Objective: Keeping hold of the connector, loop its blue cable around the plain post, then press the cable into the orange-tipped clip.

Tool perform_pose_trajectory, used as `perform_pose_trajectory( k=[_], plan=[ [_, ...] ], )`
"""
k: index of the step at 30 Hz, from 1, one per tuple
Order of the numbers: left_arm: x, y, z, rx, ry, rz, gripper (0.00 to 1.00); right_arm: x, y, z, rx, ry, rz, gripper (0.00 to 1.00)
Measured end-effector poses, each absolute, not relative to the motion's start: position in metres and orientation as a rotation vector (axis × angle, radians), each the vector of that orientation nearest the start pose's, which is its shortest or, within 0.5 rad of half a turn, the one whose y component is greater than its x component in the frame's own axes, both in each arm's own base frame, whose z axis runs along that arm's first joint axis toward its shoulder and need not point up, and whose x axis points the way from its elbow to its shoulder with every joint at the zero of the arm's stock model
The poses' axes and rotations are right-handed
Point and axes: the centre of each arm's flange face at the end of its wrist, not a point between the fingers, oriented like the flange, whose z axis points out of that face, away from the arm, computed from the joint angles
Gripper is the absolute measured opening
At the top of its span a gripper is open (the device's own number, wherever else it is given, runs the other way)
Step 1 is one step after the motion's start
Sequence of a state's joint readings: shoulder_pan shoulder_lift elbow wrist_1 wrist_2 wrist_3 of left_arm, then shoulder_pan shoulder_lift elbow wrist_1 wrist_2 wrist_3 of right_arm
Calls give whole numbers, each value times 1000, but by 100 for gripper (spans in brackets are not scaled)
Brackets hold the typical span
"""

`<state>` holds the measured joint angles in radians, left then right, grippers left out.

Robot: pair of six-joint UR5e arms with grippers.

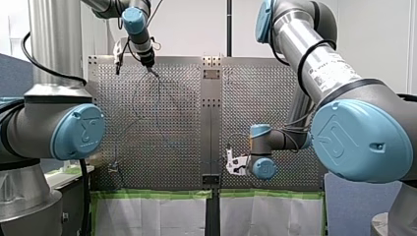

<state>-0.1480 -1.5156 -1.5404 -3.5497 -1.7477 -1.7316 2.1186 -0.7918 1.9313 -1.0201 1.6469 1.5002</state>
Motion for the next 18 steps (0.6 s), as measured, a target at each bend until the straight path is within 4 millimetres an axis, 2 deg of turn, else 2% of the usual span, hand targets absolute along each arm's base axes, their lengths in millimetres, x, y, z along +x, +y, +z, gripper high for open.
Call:
perform_pose_trajectory(
  k=[10,18],
  plan=[
    [409,-171,494,-148,1886,-30,98,393,-403,-2,1675,-937,1416,0],
    [406,-162,493,-184,1906,52,98,393,-404,-2,1676,-937,1416,0]
  ],
)
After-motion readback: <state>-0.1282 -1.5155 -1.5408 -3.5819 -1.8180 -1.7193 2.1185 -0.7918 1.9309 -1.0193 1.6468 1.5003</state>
